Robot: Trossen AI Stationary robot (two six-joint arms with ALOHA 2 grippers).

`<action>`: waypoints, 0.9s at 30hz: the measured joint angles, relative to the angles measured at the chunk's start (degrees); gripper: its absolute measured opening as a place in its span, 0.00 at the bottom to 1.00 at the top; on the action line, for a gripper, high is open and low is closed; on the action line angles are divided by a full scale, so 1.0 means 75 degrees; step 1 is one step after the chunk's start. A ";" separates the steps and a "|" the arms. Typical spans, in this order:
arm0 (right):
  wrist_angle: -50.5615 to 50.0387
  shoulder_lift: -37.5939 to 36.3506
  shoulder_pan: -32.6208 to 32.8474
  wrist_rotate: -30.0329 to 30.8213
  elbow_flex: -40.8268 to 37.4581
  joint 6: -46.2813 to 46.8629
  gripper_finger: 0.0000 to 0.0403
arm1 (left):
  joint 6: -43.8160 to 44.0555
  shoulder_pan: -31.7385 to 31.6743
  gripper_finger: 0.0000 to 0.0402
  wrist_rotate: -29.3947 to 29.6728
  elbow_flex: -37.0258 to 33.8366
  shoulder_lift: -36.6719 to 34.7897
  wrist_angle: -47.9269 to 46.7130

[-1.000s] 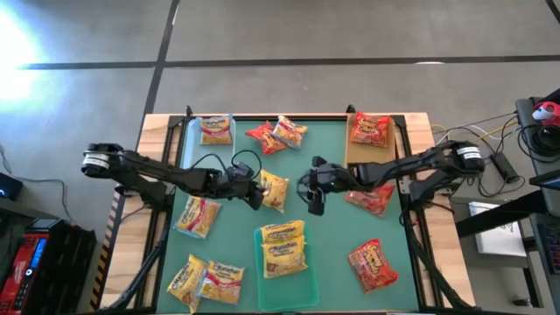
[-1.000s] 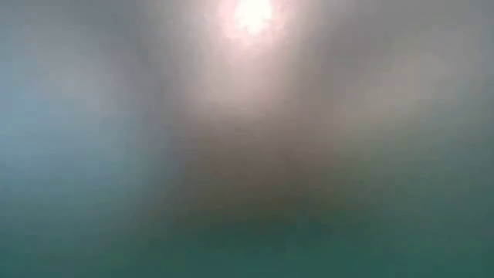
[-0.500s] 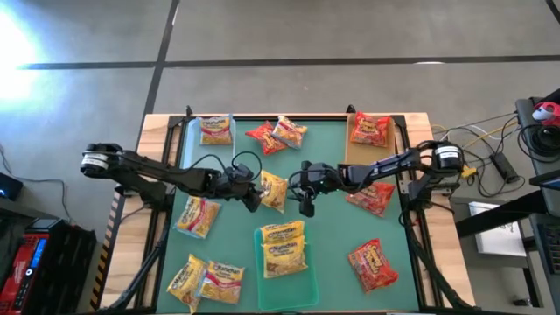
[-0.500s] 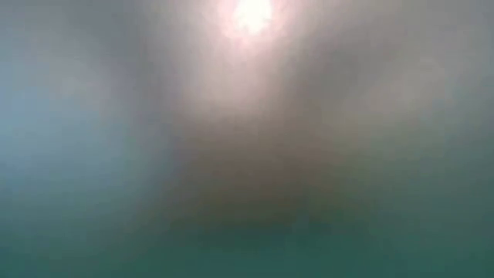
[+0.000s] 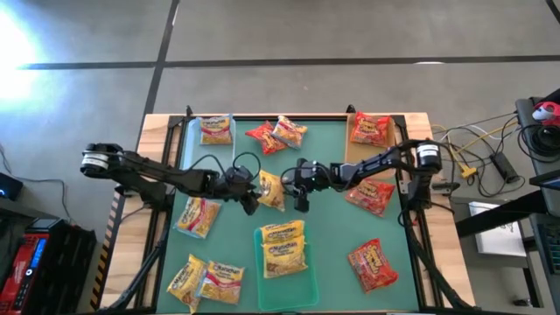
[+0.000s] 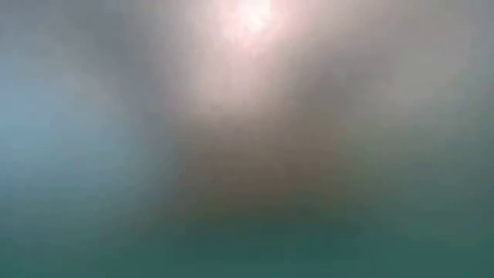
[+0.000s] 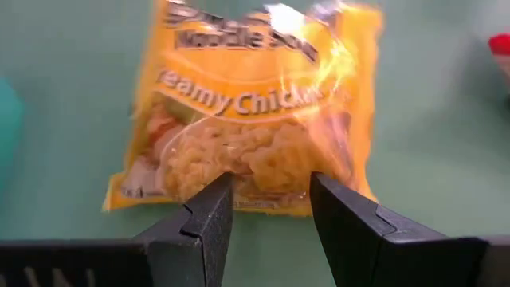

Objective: Sort Maruchan noodles
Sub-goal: Put the top yellow noodle pack into the green bin

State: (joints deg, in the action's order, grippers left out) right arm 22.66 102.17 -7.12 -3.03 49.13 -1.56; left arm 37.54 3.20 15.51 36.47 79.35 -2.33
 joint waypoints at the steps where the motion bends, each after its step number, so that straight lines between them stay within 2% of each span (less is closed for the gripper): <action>1: -0.0001 0.0065 -0.0080 0.0000 0.0019 0.0001 0.38 | 0.0000 0.0000 0.43 0.0011 0.0002 0.0000 -0.0002; 12: 0.0060 0.0629 -0.0295 -0.0057 0.0157 0.0201 0.38 | -0.0156 0.0006 0.43 -0.0161 0.0407 0.0005 -0.0241; 15: -0.0160 0.0412 -0.0271 -0.0061 0.0137 0.0332 0.38 | -0.0058 0.0014 0.43 -0.0399 0.0559 -0.0003 -0.0584; 23: -0.0233 -0.0309 -0.0087 -0.0073 0.0113 0.0209 0.38 | 0.0122 0.0017 0.43 -0.0343 0.0457 -0.0041 -0.0640; 27: 0.0163 -0.0211 0.0051 -0.0113 0.0113 0.0011 0.38 | 0.0174 0.0017 0.43 0.0173 0.0404 -0.0045 -0.0553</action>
State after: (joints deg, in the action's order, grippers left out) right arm 23.89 100.59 -6.73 -3.88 49.98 -1.48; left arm 38.84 3.33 16.81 39.50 79.02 -6.48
